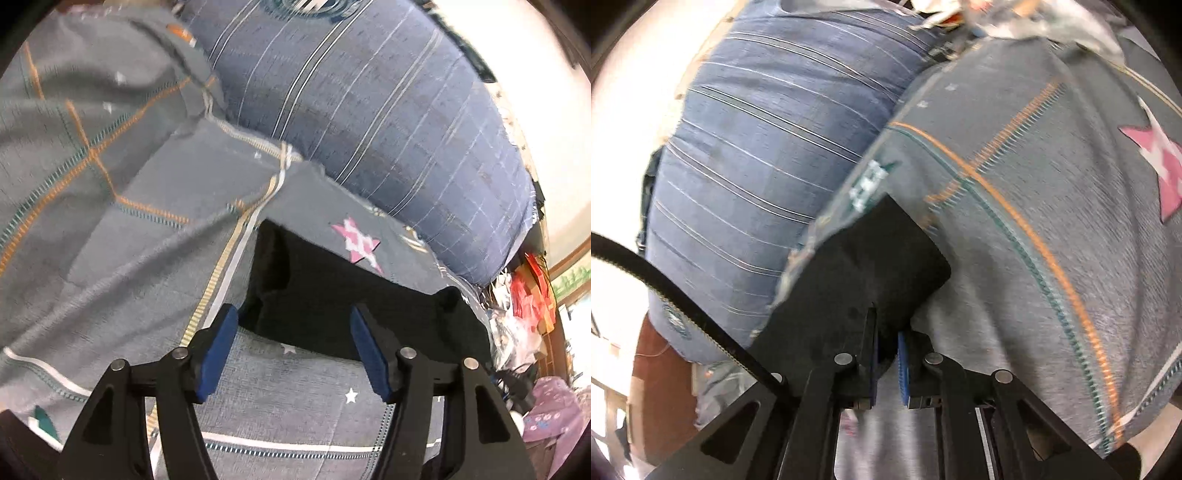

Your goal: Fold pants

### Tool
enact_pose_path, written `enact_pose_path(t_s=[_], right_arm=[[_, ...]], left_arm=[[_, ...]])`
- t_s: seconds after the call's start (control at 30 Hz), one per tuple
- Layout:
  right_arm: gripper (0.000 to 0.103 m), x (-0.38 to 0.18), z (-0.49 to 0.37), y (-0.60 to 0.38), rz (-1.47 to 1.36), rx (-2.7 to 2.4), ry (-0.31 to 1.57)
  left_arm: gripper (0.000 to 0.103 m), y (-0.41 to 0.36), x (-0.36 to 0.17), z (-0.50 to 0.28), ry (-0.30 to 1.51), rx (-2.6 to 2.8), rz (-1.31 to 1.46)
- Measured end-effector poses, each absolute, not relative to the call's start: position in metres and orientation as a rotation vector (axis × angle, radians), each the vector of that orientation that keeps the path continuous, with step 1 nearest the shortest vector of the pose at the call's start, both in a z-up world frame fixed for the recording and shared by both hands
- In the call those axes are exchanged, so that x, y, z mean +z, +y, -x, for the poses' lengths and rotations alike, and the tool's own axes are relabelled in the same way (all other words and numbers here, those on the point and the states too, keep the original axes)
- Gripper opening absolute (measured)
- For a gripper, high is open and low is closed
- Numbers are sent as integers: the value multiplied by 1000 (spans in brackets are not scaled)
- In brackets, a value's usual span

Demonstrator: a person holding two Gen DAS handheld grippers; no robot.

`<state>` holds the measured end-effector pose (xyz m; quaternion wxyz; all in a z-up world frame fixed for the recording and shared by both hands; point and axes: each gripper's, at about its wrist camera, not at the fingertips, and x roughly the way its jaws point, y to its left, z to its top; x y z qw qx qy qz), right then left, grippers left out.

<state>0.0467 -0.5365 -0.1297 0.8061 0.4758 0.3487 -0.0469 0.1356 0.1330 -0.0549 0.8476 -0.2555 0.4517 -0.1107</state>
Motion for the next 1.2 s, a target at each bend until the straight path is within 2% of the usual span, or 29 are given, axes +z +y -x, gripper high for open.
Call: enact_pose_path(t_s=[0.23,0.27,0.3,0.33,0.37,0.43,0.57,0.63,0.7,0.83,0.97,1.13,1.17,1.2], right_arm=[[16,-131,-49,-530,-954,-109,761],[16,-131,-51,-530,-954,-109,766],[17,-133,-51,-531,-952,-110,770],[20,-134,-52,-531,-950,-115,775],[24,-135,-54,-532,-950,-124,784],[39,-135,-50,-532,-942,-142,807],[42,-97,-19,-513,-737,-246,791],[55,-71,-16,-492,-632,-228,748],[57,-49,-29,-467,-570,-146,724],[71,-24,-92,-395,-436,74,746],[72,-25,-172,-306,-235,170,851],[70,-47,-232,-248,30,72,994],[63,-61,-245,-248,85,22,1063],[23,-69,-253,-247,106,3,1111]], left_arm=[[63,116,-73,-191,1009,-220,494],[54,109,-77,-201,1030,-227,465],[35,104,-79,-209,1056,-239,446],[7,99,-81,-217,1084,-243,434],[7,97,-76,-222,1083,-255,433],[7,97,-60,-223,1016,-244,405],[9,104,-71,-224,1047,-148,358],[9,103,-92,-225,1081,-124,319],[10,105,-94,-221,1036,-127,343],[11,110,-97,-215,988,-123,401],[12,112,-97,-207,947,-143,409],[12,111,-100,-200,891,-184,383],[12,110,-100,-199,883,-193,372],[12,110,-99,-199,883,-202,358]])
